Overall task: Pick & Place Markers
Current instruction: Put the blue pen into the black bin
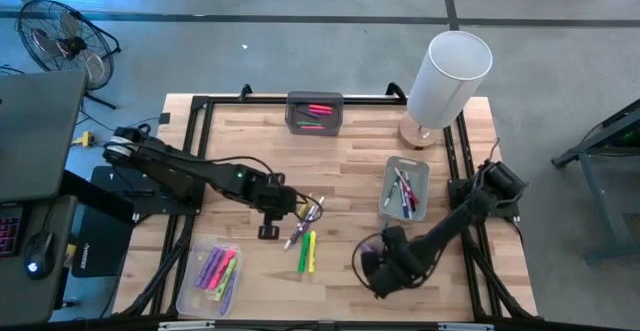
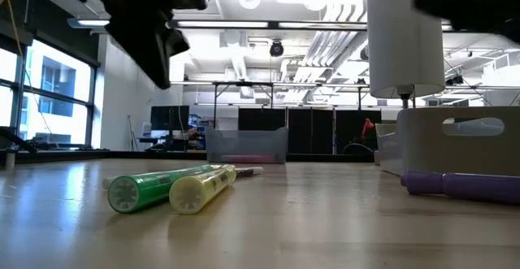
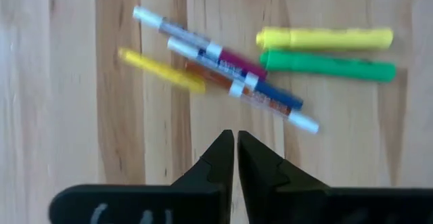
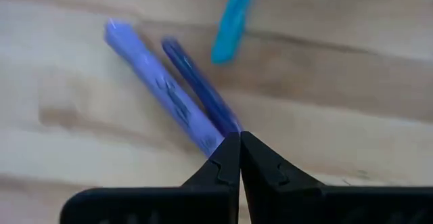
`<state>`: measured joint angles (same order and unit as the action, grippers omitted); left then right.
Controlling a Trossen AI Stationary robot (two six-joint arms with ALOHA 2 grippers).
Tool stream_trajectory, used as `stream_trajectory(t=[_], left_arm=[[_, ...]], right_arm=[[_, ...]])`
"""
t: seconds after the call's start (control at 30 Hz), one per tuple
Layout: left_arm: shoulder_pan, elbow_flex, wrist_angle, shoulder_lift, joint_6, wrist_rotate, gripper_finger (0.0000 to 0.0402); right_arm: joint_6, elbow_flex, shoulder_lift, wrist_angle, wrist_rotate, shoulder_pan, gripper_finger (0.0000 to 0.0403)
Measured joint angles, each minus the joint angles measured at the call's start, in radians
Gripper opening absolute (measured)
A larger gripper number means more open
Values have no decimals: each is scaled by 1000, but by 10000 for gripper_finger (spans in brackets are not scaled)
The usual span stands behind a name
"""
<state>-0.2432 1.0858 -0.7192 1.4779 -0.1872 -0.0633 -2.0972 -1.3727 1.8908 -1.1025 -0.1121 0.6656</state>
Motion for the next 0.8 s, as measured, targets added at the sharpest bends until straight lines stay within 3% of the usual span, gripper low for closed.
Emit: stream_trajectory(t=[0.3, 0.5, 0.67, 0.8], left_arm=[[0, -17, -14, -19, -12, 24, 17], [0, -17, -16, -19, -4, 31, 17], [0, -17, -16, -19, -1, 31, 17], [0, -17, -13, -19, 2, 47, 17]], right_arm=[[64, 64, -1, 33, -32, -113, 63], [62, 163, -1, 164, -18, -131, 101], [56, 263, -10, 297, 22, -151, 102], [82, 301, -13, 344, 50, -156, 76]])
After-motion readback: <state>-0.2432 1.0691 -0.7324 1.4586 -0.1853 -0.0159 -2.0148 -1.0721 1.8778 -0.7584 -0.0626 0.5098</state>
